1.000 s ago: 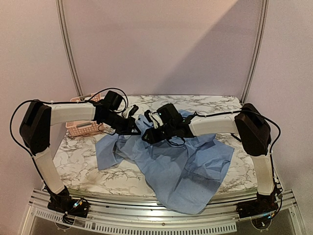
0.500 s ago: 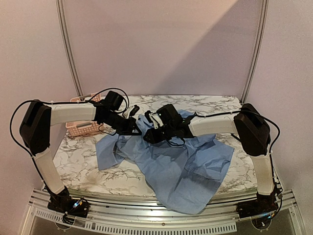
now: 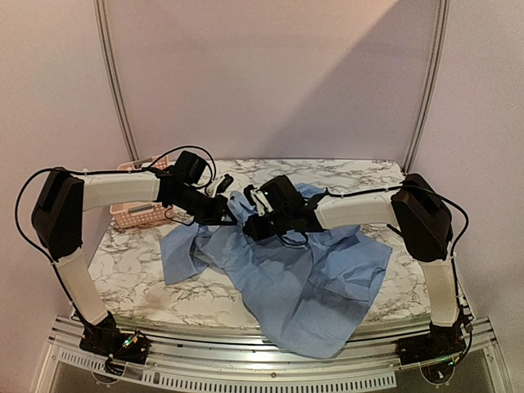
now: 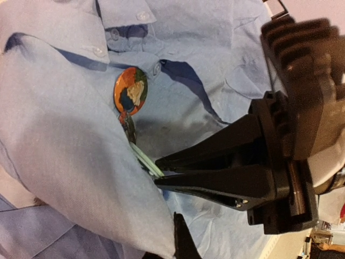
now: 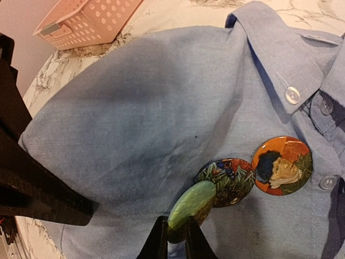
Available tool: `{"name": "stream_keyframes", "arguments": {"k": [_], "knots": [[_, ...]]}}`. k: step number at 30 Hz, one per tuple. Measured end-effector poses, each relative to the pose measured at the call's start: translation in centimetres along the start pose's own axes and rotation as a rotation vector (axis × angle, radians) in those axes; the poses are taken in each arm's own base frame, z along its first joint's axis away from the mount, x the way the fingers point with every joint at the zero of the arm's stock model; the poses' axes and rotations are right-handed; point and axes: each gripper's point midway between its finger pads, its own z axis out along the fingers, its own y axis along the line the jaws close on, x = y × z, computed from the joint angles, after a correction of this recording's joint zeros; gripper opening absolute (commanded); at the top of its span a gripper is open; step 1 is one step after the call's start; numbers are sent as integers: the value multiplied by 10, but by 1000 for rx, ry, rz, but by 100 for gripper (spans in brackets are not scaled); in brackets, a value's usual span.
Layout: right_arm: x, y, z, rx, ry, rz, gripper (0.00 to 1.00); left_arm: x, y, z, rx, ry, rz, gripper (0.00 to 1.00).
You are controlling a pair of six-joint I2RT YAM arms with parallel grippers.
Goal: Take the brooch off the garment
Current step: Pick up the brooch from the flattened clothing.
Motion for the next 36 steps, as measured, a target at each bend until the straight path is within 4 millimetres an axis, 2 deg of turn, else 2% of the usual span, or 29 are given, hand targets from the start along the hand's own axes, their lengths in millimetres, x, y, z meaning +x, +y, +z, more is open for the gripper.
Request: {"name": "stream_keyframes", "arguments": {"k": [6,16,33,36], "knots": [[-1,-4,0,22,-7,10,1,0,1,0,-6,-1,1,0],[-1,-4,0,21,-9,10,0,0,1,0,-7,-1,1,0],[7,16,2,-32,6,-49,25,0,1,0,-7,-1,0,0],[8,18,2,-36,8,-55,26,0,1,0,-7,-1,0,0]]}}
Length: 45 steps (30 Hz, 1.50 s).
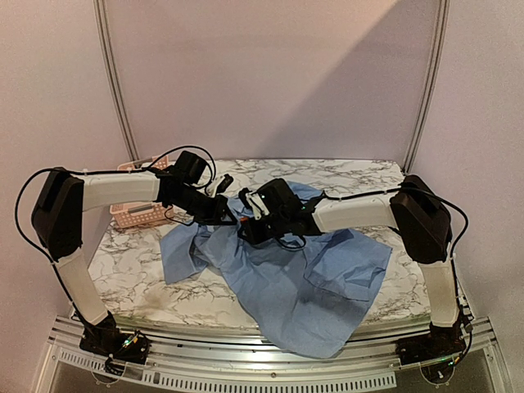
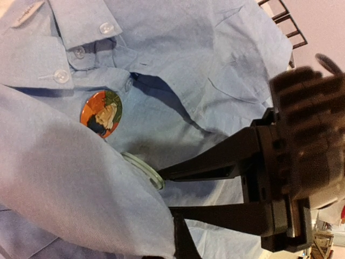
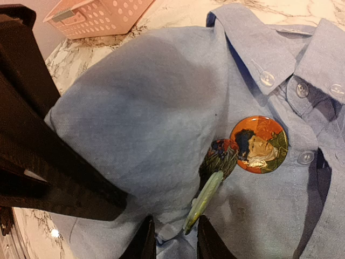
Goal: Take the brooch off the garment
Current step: Pick up the brooch from the flattened clothing.
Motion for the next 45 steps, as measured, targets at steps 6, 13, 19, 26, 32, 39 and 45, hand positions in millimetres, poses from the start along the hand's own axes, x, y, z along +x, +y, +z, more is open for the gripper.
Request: {"name": "stream_keyframes", "arguments": {"k": [6,13,19,26,32,39,45], "knots": [[1,0,1,1,2,0,25,0,0,0,0,1,0,0],[11,-9,12,29,25,9,16,0,0,0,1,1,1,0],[13,-13,15,46,31,10,10,0,-1,0,1,1,1,0],[13,-13,15,46,30,15,0,0,-1,0,1,1,1,0],[13,-13,15,49,25,19,0,3,6,0,-38,9,-5,0],[18,-17,9,57,9,22,0,7,18,-1,-106,23,-9,11],[17,-14,-7,44,-10,24,0,6,30,-7,-199,24,-1,39]]}}
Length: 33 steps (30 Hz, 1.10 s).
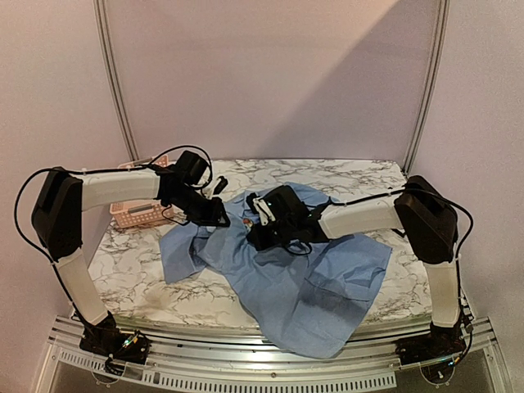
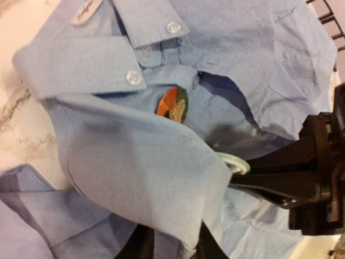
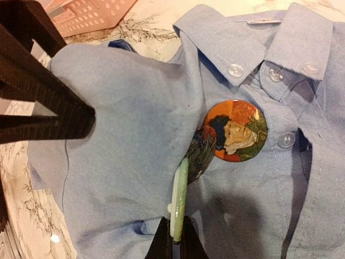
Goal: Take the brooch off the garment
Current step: Pick up the brooch from the flattened clothing, then pass from the right arm to the left
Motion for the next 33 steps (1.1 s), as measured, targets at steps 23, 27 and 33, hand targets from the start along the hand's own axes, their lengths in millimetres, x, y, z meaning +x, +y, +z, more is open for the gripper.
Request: {"name": "stream_keyframes", "arguments": {"k": [23,27,33], "knots": [[0,33,-86,-424,47,-148,0,-15,-84,-56,290,-190,390,78],[5,39,-95,-501,72,-143,0,-1,-86,-43,344,-138,401,78],[11,38,-104,-573,110,-130,0,14,-98,-33,434,-77,430,72]]}}
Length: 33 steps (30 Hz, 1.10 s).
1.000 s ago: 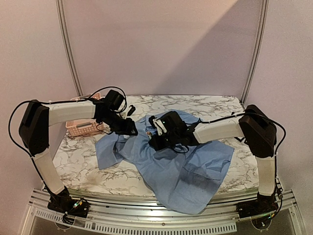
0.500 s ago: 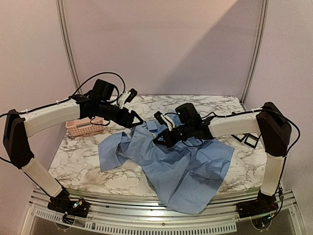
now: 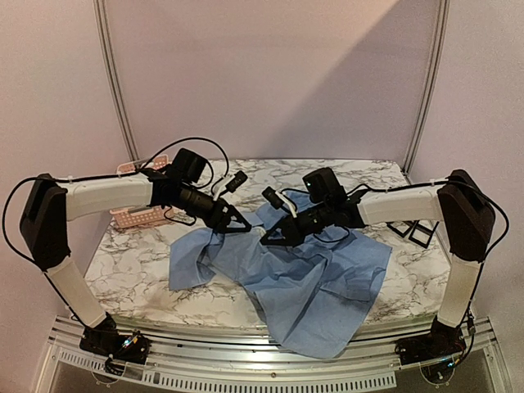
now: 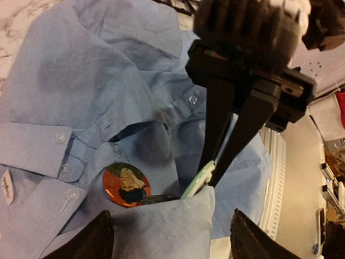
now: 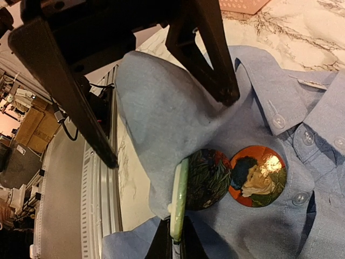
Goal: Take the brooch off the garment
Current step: Pass from the right arm to the left
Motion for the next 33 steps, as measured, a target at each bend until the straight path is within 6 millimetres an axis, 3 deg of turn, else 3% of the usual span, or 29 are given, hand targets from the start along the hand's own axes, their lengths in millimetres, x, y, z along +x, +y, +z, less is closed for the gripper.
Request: {"name": "stream_keyframes", "arguments": {"k": [6,17,28,33], "knots": [[11,5,-2,-43,43,16,0,18,-18,18,73,72,17,49],[16,16,-4,-100,73,20,0,21,-21,24,108,91,1,38],[18,21,-5,-132,79,28,0,23,-31,27,183,97,-31,17],[17,21,-6,-135,79,32,0,23,-34,27,203,97,-32,2]]}}
